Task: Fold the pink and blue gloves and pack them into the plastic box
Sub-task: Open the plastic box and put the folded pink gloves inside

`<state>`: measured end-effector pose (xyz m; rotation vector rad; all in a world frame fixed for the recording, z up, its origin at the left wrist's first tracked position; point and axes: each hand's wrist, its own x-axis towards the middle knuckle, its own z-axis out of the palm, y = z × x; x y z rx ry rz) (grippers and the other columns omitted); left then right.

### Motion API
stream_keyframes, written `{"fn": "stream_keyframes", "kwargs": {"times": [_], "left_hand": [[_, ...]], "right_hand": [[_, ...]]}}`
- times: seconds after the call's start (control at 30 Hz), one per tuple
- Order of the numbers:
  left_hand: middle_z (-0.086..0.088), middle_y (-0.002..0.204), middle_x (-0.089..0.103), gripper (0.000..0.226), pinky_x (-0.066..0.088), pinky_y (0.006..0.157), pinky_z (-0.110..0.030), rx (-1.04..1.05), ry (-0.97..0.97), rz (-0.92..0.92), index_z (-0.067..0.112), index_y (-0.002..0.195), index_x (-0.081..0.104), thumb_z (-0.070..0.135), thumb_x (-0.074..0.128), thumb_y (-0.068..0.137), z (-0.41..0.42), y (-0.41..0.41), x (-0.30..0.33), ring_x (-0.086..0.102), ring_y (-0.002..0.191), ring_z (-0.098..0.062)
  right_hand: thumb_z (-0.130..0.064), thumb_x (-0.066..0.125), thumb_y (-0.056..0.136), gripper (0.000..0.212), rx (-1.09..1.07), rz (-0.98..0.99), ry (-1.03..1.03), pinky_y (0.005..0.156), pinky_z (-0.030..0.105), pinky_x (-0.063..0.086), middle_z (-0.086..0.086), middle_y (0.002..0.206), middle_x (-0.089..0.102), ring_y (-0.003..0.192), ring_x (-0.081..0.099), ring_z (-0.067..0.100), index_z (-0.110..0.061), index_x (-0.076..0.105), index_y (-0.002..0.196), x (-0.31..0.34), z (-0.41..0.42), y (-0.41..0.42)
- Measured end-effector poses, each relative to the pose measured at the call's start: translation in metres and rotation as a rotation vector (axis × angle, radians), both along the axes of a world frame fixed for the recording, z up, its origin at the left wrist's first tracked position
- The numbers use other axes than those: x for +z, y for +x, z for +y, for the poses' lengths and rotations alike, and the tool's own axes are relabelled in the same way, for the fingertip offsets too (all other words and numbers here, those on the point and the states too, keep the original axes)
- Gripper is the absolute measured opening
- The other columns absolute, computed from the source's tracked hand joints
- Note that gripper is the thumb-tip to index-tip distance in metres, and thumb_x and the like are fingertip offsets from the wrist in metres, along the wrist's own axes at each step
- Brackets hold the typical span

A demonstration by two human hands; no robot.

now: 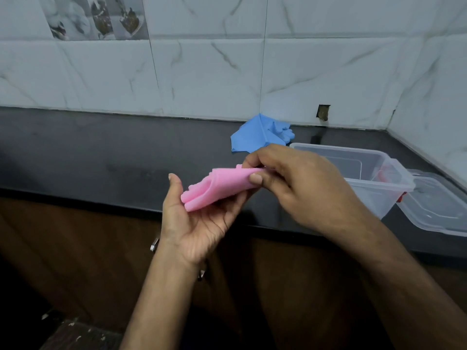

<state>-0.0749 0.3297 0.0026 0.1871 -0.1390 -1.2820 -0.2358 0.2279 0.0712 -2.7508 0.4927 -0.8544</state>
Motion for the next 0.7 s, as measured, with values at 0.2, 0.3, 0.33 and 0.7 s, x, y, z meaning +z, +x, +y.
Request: {"fn": "stream_keyframes", "kwargs": {"times": [0.2, 0.3, 0.33, 0.7], "left_hand": [[-0.036, 0.132, 0.06, 0.059, 0.058, 0.092, -0.059, -0.004, -0.001, -0.112, -0.008, 0.142, 0.045, 0.029, 0.058, 0.098, -0.008, 0.002, 0.02, 0.061, 0.125, -0.046], [-0.028, 0.09, 0.075, 0.036, 0.064, 0.07, -0.05, 0.034, -0.008, -0.163, -0.007, 0.123, 0.061, 0.018, 0.045, 0.102, -0.017, -0.006, 0.036, 0.077, 0.089, -0.036], [-0.023, 0.077, 0.075, 0.028, 0.063, 0.06, -0.044, 0.078, -0.005, -0.161, -0.003, 0.112, 0.063, 0.017, 0.046, 0.103, -0.023, -0.007, 0.041, 0.078, 0.072, -0.034], [-0.026, 0.127, 0.069, 0.053, 0.049, 0.108, -0.053, 0.069, 0.011, -0.358, -0.003, 0.137, 0.054, 0.003, 0.057, 0.085, -0.099, -0.064, 0.062, 0.066, 0.121, -0.039]], "right_hand": [[-0.025, 0.063, 0.097, 0.015, 0.133, -0.086, -0.012, 0.079, 0.042, 0.051, -0.021, 0.101, 0.062, 0.091, 0.061, 0.008, -0.033, 0.069, 0.109, 0.017, -0.01, -0.022], [-0.016, 0.06, 0.1, 0.018, 0.166, -0.194, 0.136, 0.08, 0.037, 0.055, -0.019, 0.104, 0.063, 0.093, 0.062, 0.01, -0.025, 0.07, 0.112, 0.018, -0.017, -0.028], [-0.018, 0.057, 0.101, 0.019, 0.174, -0.246, 0.212, 0.077, 0.034, 0.058, -0.018, 0.108, 0.063, 0.096, 0.063, 0.011, -0.024, 0.07, 0.114, 0.018, -0.018, -0.03], [-0.029, 0.058, 0.102, 0.036, -0.142, -0.783, 0.773, 0.092, 0.03, 0.057, -0.018, 0.126, 0.061, 0.114, 0.064, 0.007, -0.032, 0.055, 0.138, 0.016, -0.072, -0.045]]}}
